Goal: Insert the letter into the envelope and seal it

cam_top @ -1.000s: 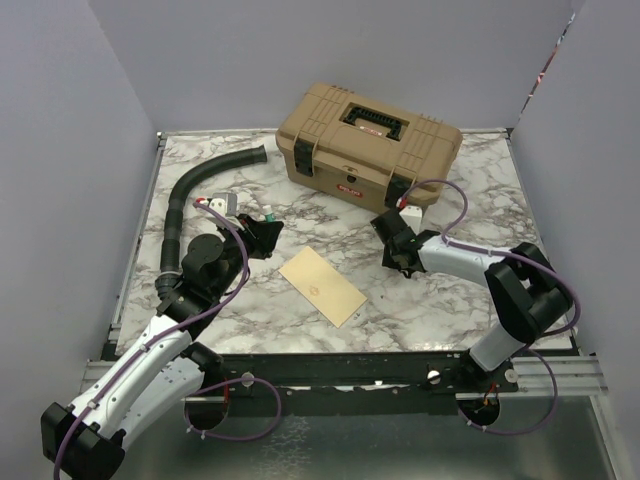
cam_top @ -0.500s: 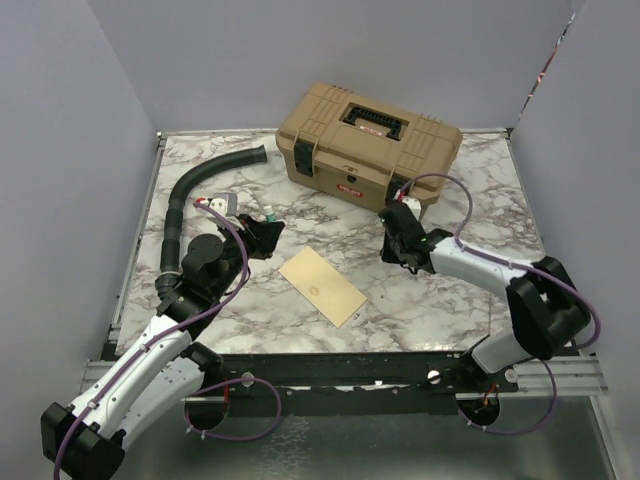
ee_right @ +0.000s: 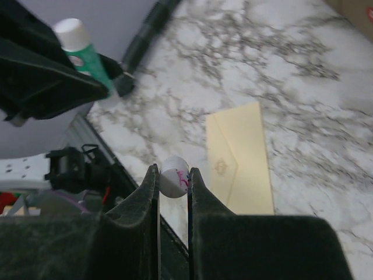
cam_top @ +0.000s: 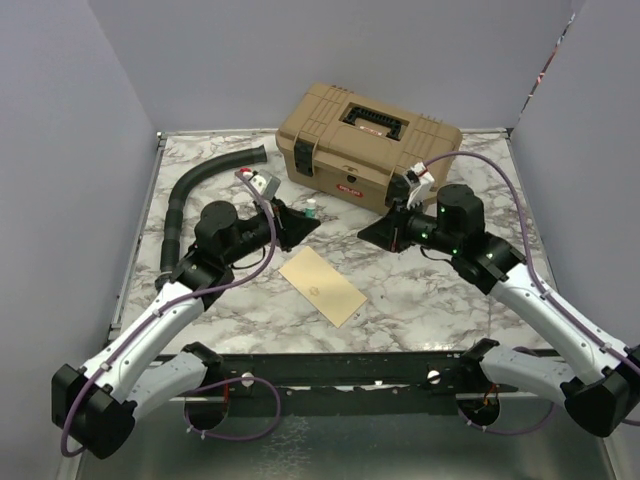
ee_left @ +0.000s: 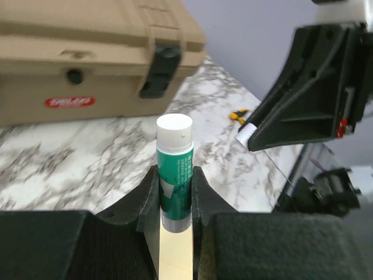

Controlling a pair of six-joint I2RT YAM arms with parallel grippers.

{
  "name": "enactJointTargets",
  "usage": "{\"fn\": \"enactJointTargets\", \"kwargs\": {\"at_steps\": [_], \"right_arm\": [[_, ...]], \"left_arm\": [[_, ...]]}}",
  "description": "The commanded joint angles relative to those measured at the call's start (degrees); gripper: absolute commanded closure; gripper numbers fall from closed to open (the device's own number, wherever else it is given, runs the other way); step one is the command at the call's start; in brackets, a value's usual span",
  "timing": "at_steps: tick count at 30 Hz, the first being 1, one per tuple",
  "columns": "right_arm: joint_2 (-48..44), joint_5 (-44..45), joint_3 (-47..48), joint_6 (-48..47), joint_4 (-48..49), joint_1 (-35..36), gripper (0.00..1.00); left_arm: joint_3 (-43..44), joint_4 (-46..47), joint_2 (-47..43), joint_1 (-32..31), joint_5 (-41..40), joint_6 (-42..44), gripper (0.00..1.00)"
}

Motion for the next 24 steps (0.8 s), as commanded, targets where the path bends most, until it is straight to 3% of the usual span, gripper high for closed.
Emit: {"fn": "enactJointTargets", "kwargs": {"at_steps": [1, 12, 24], "right_arm": [[-1.65, -16.62, 5.44, -1.8, 2.05, -0.38, 1.0], [-0.56, -23.27, 12.6, 2.74, 2.63, -0.39, 1.0], [2.96, -25.91, 12.43, 5.14, 7.51, -0.43, 1.0]], "left_arm": [[7.7, -3.02, 3.93, 0.02, 22.44, 10.25, 1.0], [10.05, -5.95, 4.89, 0.01, 30.36, 17.15, 1.0], [12.12, -5.95, 6.4, 0.02, 33.23, 18.47, 1.0]]}}
